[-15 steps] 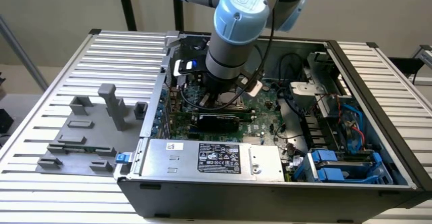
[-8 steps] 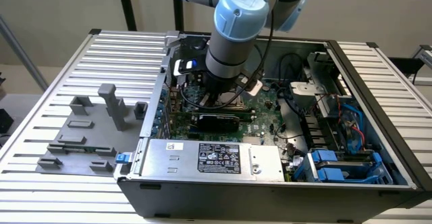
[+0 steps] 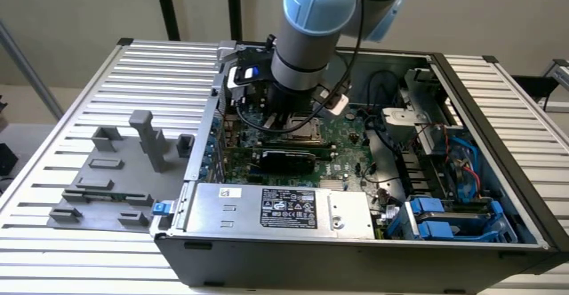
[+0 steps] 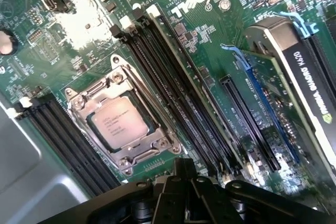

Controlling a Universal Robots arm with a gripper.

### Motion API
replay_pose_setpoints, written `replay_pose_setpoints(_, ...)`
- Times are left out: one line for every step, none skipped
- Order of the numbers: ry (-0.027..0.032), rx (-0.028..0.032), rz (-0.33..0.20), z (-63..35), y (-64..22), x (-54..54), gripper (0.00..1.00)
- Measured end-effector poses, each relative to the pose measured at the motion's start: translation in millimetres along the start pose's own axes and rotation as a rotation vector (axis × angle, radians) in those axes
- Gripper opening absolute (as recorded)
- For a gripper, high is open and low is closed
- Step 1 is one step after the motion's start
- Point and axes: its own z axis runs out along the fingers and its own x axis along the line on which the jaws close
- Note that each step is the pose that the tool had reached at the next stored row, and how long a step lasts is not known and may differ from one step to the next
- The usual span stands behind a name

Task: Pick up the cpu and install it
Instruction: 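Install the second cpu locking lever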

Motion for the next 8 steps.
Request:
replay_pose_setpoints(0.0, 0.0, 0.0, -0.2, -0.1, 0.0, 0.11)
replay_pose_setpoints(0.0001, 0.0, 0.0, -0.2, 0.0, 0.0, 0.11)
replay_pose_setpoints(0.0001, 0.0, 0.0, -0.2, 0.0, 0.0, 0.11)
replay_pose_setpoints(0.0, 0.0, 0.0, -0.2, -0.1, 0.0, 0.11)
replay_pose_setpoints(0.0001, 0.0, 0.0, -0.2, 0.0, 0.1, 0.11)
replay_pose_setpoints(-0.0001, 0.0, 0.0, -0.3, -0.1, 0.0, 0.11)
replay_pose_setpoints(0.0, 0.0, 0.0, -0.3, -0.1, 0.0, 0.11)
replay_pose_setpoints(0.0, 0.0, 0.0, -0.3, -0.1, 0.0, 0.11)
